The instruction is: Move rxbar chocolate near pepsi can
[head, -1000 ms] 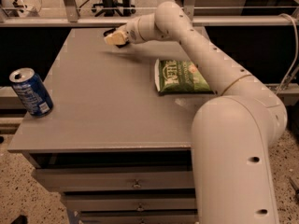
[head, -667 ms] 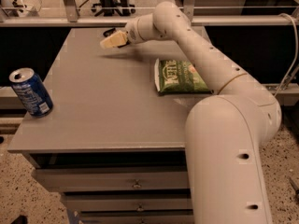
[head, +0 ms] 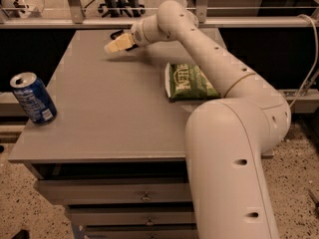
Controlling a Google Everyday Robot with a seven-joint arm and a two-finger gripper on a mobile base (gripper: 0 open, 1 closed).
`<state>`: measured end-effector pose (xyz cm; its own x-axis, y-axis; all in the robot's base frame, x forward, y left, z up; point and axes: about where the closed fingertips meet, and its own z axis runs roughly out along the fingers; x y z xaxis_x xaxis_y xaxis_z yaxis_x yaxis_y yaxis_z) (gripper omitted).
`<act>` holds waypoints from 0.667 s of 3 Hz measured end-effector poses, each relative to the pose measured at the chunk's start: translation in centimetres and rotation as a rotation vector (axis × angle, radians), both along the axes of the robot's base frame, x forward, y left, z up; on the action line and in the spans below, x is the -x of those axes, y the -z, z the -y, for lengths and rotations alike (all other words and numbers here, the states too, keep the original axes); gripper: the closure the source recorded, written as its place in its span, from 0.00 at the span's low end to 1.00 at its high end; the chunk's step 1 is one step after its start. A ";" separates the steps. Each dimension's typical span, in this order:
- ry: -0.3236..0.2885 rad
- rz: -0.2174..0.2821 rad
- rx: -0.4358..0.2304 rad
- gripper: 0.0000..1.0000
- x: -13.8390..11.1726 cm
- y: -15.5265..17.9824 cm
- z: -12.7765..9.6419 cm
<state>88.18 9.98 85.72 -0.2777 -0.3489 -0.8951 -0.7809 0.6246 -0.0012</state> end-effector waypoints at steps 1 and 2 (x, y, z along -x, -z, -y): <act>0.013 -0.009 0.010 0.18 -0.3 0.4 -0.4; 0.022 -0.019 0.014 0.42 -0.4 0.8 -0.6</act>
Offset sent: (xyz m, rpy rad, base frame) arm 0.0054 0.0013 -0.0061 -0.0170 0.0232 -0.0429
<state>88.55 10.56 84.94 -0.3023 -0.3549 -0.8847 -0.7667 0.6420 0.0045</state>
